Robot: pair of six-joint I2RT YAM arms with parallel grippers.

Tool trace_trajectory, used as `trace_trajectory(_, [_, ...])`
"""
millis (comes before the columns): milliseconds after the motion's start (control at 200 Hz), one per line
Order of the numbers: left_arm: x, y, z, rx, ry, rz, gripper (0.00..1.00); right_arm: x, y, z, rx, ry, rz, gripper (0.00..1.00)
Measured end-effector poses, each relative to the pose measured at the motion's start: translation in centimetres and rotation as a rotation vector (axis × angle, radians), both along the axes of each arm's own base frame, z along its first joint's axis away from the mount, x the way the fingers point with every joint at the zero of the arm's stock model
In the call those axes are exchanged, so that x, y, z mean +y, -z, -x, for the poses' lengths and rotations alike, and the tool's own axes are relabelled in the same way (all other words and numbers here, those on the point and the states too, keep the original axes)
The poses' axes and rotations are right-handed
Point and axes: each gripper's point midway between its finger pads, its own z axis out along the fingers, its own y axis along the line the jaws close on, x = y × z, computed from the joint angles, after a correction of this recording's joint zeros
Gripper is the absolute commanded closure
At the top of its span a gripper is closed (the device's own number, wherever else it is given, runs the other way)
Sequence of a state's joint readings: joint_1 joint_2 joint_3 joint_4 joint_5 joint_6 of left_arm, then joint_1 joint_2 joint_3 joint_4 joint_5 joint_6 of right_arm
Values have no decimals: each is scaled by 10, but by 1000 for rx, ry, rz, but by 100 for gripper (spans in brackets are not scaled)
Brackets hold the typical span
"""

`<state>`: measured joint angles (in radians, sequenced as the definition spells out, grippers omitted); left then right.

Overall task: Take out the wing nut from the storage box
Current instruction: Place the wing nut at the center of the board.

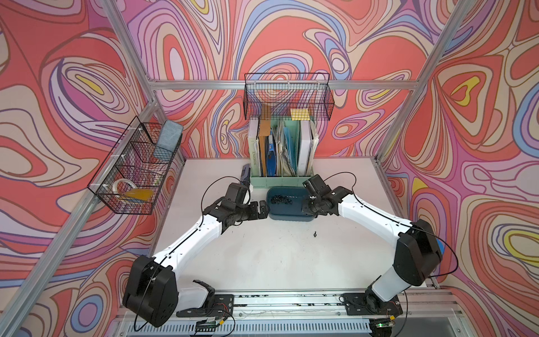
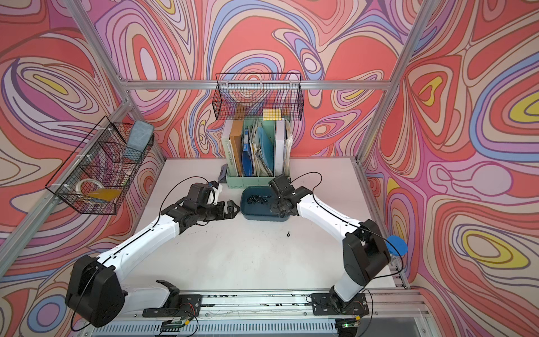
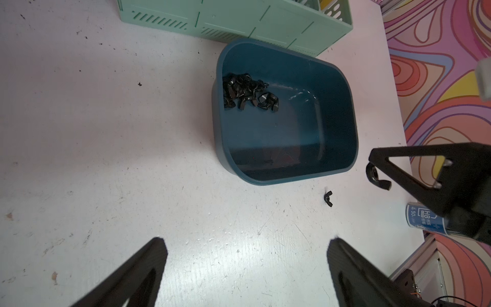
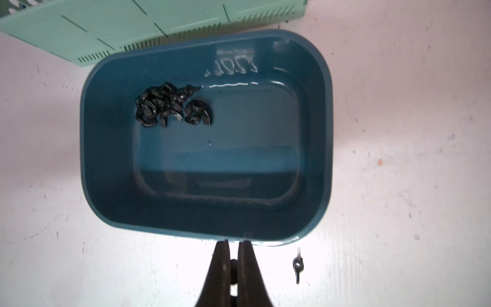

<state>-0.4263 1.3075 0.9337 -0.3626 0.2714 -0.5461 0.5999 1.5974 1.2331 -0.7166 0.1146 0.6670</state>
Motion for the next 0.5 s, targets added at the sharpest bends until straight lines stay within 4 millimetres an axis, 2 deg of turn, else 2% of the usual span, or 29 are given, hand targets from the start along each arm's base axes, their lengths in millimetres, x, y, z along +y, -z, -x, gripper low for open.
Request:
trace_trajectory(295, [-4, 0, 3, 3, 13, 2, 1, -13, 41, 39, 81, -27, 58, 100])
trace_trajectory(501, [-4, 1, 7, 13, 19, -4, 1, -13, 57, 44, 83, -38, 60, 100])
